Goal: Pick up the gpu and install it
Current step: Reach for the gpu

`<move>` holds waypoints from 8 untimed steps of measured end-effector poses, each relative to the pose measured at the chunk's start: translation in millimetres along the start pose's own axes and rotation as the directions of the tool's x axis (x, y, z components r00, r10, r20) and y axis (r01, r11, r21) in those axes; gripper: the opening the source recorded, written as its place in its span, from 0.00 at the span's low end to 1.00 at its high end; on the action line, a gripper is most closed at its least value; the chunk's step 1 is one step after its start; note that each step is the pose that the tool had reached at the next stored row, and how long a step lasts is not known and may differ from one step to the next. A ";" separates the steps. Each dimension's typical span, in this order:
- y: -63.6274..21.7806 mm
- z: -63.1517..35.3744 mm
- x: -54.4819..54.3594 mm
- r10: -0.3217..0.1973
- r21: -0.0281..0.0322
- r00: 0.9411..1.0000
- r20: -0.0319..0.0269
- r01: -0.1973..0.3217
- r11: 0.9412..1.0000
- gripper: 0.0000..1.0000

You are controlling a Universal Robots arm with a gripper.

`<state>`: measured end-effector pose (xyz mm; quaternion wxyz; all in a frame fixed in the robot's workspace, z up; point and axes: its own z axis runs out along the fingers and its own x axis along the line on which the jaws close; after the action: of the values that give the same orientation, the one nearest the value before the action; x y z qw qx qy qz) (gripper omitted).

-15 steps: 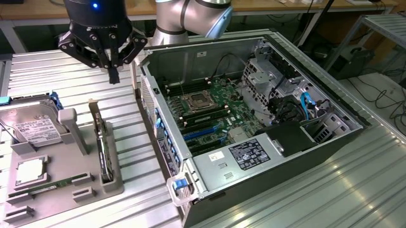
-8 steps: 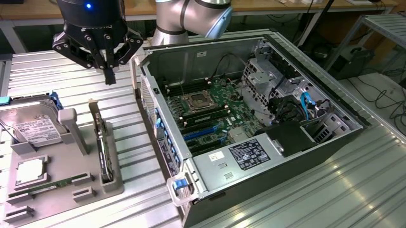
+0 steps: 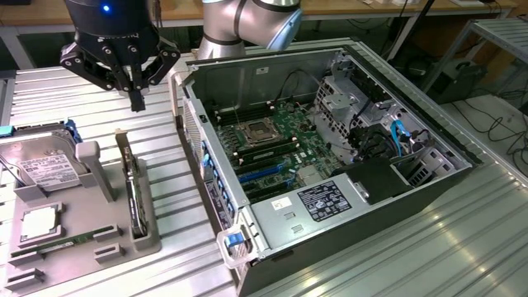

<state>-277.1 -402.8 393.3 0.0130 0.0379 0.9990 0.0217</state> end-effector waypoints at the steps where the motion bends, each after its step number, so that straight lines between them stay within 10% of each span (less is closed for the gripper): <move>1: -0.1 0.0 0.8 0.000 0.000 1.000 0.000 0.000 1.000 0.11; 8: -1.2 -0.2 6.8 0.000 0.000 1.000 0.000 0.000 1.000 0.11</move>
<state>-284.0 -403.4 393.3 0.0131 0.0379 0.9990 0.0217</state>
